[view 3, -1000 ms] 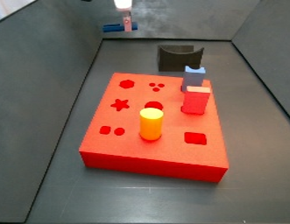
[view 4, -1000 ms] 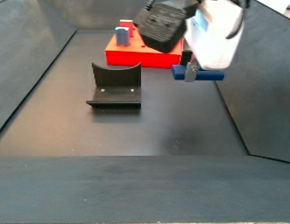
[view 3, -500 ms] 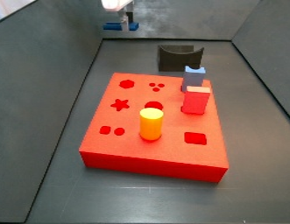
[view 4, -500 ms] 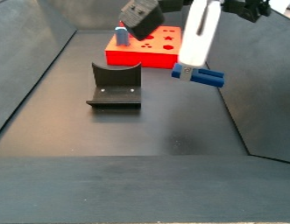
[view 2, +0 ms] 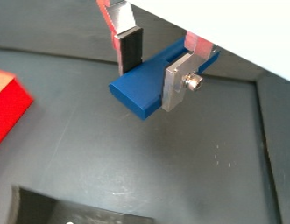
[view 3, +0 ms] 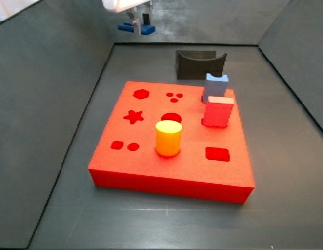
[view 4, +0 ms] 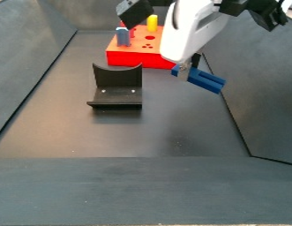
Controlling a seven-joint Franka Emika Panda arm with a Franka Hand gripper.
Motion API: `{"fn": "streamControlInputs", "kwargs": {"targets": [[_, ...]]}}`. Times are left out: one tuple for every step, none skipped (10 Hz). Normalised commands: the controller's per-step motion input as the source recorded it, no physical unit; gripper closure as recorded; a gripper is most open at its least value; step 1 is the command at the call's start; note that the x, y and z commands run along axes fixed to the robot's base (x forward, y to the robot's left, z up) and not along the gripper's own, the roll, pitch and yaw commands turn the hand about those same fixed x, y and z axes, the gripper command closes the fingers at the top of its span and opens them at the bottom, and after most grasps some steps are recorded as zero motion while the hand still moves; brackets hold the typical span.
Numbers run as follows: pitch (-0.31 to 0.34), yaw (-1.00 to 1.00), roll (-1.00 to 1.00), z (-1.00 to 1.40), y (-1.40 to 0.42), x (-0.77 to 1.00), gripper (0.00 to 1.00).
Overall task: Pick up the square-circle object. Move up. Rotate the square-circle object. Place the square-circle object on the fixture. Regrasp the square-circle object. Move to above the board. Insert the square-circle object.
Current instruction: Rotate the square-circle object.
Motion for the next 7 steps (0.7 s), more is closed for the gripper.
{"fn": "streamControlInputs", "kwargs": {"targets": [[-0.018, -1.00, -0.01, -0.02, 0.03, 0.03, 1.00], [-0.020, -1.00, -0.02, -0.02, 0.03, 0.03, 1.00], [-0.021, -1.00, -0.02, -0.02, 0.03, 0.03, 1.00], [-0.023, -1.00, -0.02, -0.02, 0.03, 0.03, 1.00], [-0.026, -1.00, -0.02, -0.02, 0.03, 0.03, 1.00], [-0.028, -1.00, -0.02, -0.02, 0.03, 0.03, 1.00], [-0.032, -1.00, -0.03, -0.02, 0.03, 0.03, 1.00]]}}
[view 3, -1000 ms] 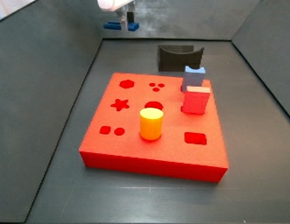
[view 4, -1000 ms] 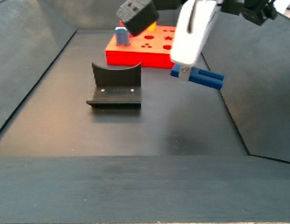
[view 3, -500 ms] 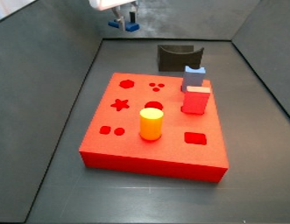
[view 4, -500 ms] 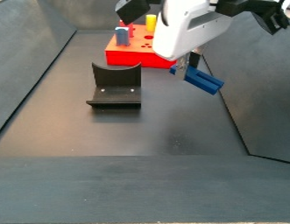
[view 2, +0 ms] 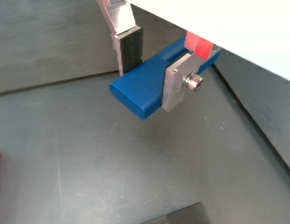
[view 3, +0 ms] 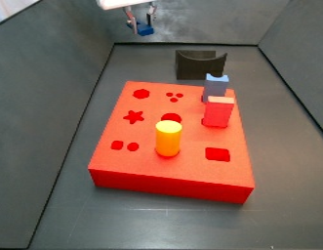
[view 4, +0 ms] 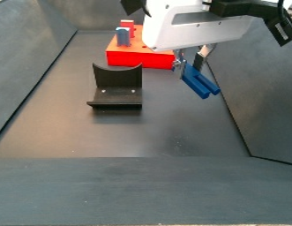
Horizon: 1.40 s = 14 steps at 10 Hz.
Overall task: Pick up the square-circle object. Move up. Rotate the square-circle object. Place the square-circle object on the fixture. Regrasp the square-circle object. Move to above the board. Insert the square-circle object.
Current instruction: Rotate the square-circle object.
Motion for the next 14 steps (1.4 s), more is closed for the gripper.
{"fn": "streamControlInputs", "kwargs": {"targets": [[-0.035, -1.00, -0.03, -0.02, 0.03, 0.03, 1.00], [-0.042, -1.00, -0.03, -0.02, 0.03, 0.03, 1.00], [-0.053, -1.00, -0.04, -0.02, 0.03, 0.03, 1.00], [-0.061, -1.00, -0.05, -0.02, 0.03, 0.03, 1.00], [-0.068, -0.76, -0.05, -0.02, 0.03, 0.03, 1.00], [-0.067, -0.54, -0.05, -0.02, 0.03, 0.03, 1.00], [-0.067, -0.37, -0.05, -0.02, 0.03, 0.02, 1.00], [-0.066, -0.25, -0.05, -0.03, 0.03, 0.02, 1.00], [0.000, 0.00, 0.00, -1.00, 0.00, 0.00, 1.00], [-0.010, 0.03, 0.00, -1.00, 0.00, 0.01, 1.00], [-0.031, 0.03, -0.01, -1.00, 0.00, 0.02, 1.00], [-0.042, 0.02, -0.03, -1.00, 0.00, 0.03, 1.00], [-0.055, 0.01, -0.06, -1.00, 0.00, 0.03, 1.00], [-0.062, 0.01, -0.09, -1.00, 0.00, 0.04, 1.00]]}}
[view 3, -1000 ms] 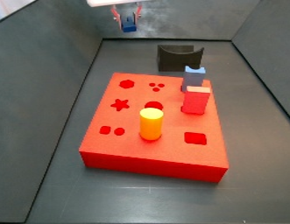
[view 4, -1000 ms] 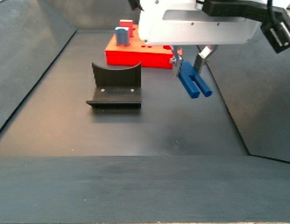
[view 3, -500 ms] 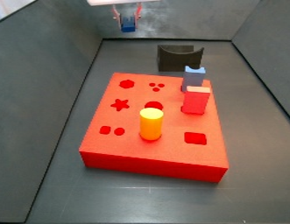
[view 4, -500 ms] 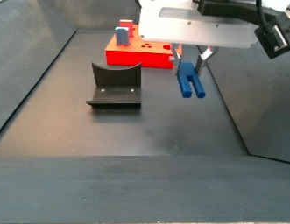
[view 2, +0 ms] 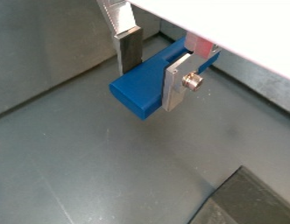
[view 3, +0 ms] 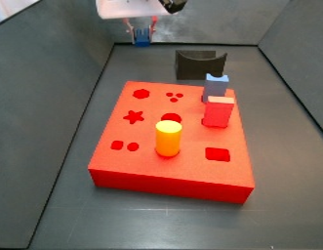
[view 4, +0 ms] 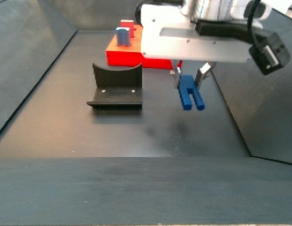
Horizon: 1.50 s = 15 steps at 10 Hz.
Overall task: Pick up the square-circle object. Move up. Rotate the square-circle object. Place the square-circle object on the fixture. Regrasp the square-circle object. Move to above the board. Insert the square-circle object.
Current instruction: Rotate the square-circle object.
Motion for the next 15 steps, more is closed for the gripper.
{"fn": "streamControlInputs", "kwargs": {"targets": [[-0.071, 0.01, -0.11, -1.00, 0.01, 0.05, 1.00], [-0.076, 0.01, -0.12, -0.98, 0.01, 0.05, 1.00], [-0.084, 0.00, -0.15, -0.87, 0.02, 0.05, 1.00], [-0.093, 0.00, -0.15, -0.82, 0.02, 0.05, 1.00], [-0.109, 0.00, -0.17, -0.73, 0.02, 0.04, 1.00], [-0.115, 0.00, -0.18, -0.68, 0.02, 0.04, 1.00], [-0.127, 0.00, -0.18, -0.61, 0.02, 0.03, 1.00], [-0.137, 0.00, -0.19, -0.57, 0.02, 0.03, 1.00], [-0.138, 0.00, -0.20, -0.51, 0.02, 0.03, 1.00], [-0.142, 0.00, -0.20, -0.48, 0.02, 0.04, 1.00], [-0.148, 0.00, -0.21, -0.44, 0.03, 0.03, 1.00], [-0.152, 0.00, -0.21, -0.42, 0.03, 0.03, 1.00], [-0.154, 0.00, -0.21, -0.40, 0.02, 0.03, 1.00], [-0.155, 0.00, -0.21, -0.39, 0.02, 0.03, 1.00], [0.000, 0.00, 0.00, 0.00, 0.00, 0.00, 0.00]]}}
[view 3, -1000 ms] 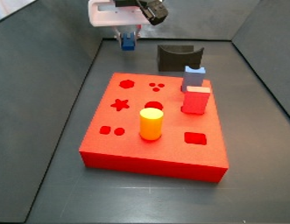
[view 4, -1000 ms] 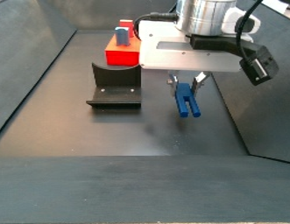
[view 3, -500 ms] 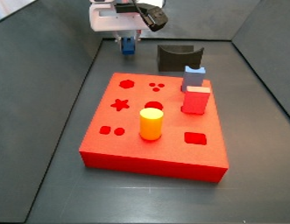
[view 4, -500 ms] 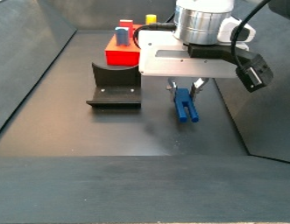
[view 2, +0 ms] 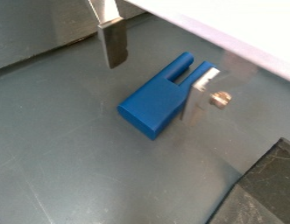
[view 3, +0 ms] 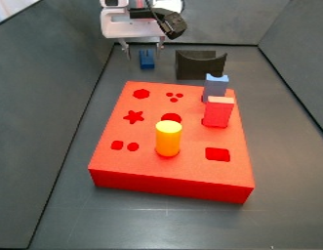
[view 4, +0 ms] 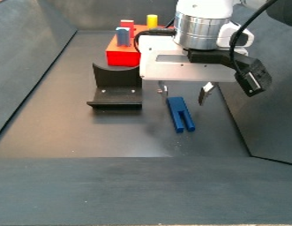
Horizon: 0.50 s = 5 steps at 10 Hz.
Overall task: Pick up the square-circle object. Move up. Rotate the square-circle object. Place the square-circle object on the fixture. Regrasp the square-circle object. Move to above the board. Insert the square-circle object.
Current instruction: Rotate the square-circle object.
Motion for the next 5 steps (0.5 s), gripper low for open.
{"fn": "streamControlInputs", "kwargs": {"targets": [[0.000, 0.00, 0.00, 1.00, 0.00, 0.00, 0.00], [0.009, 0.00, 0.00, 1.00, 0.00, 0.00, 0.00], [0.051, -0.01, 0.01, 1.00, 0.00, -0.02, 0.00], [0.083, -0.01, 0.02, 1.00, 0.01, -0.01, 0.00], [0.103, -0.02, 0.04, 1.00, 0.01, -0.01, 0.00]]}}
